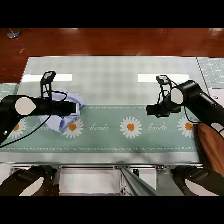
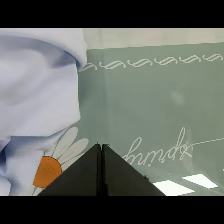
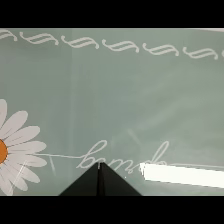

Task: Fold the shirts.

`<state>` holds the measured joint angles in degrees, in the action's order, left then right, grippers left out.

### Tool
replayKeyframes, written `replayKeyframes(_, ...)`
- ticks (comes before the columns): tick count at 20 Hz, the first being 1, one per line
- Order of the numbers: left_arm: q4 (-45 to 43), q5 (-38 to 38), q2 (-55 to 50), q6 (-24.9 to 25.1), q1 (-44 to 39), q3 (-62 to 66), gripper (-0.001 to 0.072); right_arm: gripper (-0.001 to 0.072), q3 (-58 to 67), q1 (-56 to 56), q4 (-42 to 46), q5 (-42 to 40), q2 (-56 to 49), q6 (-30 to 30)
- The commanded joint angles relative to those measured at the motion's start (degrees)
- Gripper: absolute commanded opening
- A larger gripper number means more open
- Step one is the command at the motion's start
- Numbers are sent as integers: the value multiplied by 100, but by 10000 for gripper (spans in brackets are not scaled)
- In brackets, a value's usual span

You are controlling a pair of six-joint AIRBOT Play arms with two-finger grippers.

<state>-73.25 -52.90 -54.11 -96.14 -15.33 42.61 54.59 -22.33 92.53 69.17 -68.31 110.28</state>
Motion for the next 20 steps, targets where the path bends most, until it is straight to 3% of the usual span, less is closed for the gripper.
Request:
replayKeyframes(1, 0, 0, -4, 0, 2, 0, 24, 20, -2, 2, -2, 2, -4, 4)
replayKeyframes(16, 0, 4, -4, 0, 2, 0, 25, 20, -2, 2, 52, -98, -4, 2)
replayKeyframes(20, -2, 345, -15, 0, 2, -11, 30, 34, -2, 2, 120, -146, -4, 9)
